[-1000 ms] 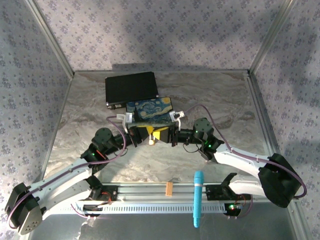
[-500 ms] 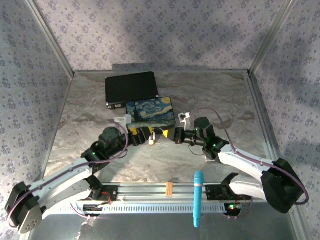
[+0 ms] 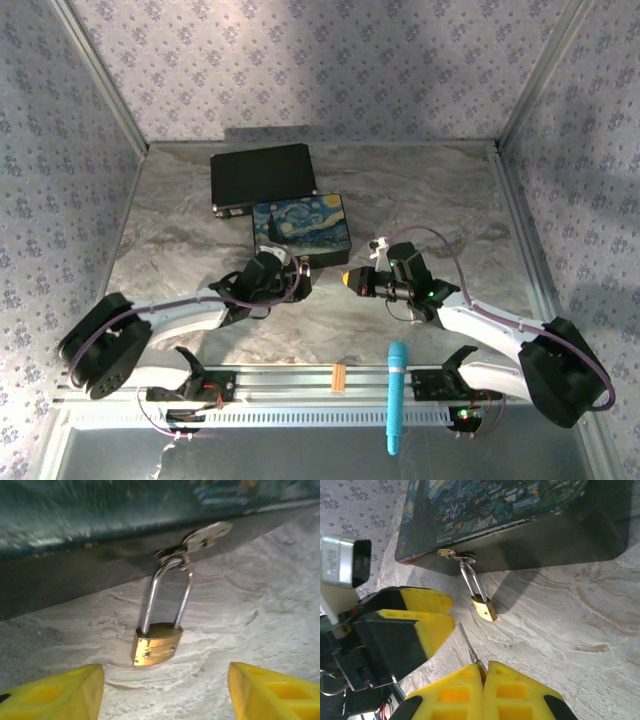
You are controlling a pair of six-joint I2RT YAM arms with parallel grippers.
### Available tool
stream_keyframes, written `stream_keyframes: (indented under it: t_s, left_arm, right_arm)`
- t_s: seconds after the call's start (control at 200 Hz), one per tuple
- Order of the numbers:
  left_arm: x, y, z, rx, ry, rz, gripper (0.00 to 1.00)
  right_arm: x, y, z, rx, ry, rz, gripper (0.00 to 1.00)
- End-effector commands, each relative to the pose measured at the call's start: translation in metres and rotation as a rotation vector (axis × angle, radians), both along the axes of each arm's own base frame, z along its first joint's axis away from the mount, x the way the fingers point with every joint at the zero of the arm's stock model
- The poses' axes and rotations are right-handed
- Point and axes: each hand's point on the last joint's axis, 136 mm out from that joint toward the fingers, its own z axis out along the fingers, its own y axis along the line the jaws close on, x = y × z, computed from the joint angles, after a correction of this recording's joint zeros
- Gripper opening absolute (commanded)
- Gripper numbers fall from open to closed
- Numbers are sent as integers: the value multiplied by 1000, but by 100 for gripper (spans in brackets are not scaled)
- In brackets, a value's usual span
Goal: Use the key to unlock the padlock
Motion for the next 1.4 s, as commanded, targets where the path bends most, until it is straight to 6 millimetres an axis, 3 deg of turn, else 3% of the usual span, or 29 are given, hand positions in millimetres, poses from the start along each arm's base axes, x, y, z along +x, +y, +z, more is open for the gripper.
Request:
stream_keyframes:
  t_s: [0.0, 0.21, 0.465, 0.885, 1.049, 1.194, 1.399]
  left_arm:
    - [17, -18, 14, -21, -110, -46, 63]
    - [26, -29, 4, -8, -138, -80, 57]
    - [25, -28, -18, 20, -123, -76, 45]
    - [25, -30, -16, 19, -154, -39, 21]
    - [25, -28, -28, 36, -139, -12, 20]
    - [24, -28, -31, 41, -144, 5, 27]
    - [22, -24, -26, 16, -127, 38, 20]
  right_arm:
    - [1, -4, -4, -13, -13, -12, 0]
    - [0, -3, -8, -3, -3, -10, 0]
    - [0, -3, -11, -6, -3, -16, 0]
    - [-2, 3, -19, 0, 13, -18, 0]
    - [-3, 5, -23, -4, 21, -15, 0]
    - [-5, 5, -26, -11, 26, -18, 0]
    - [-5, 5, -33, -9, 51, -37, 0]
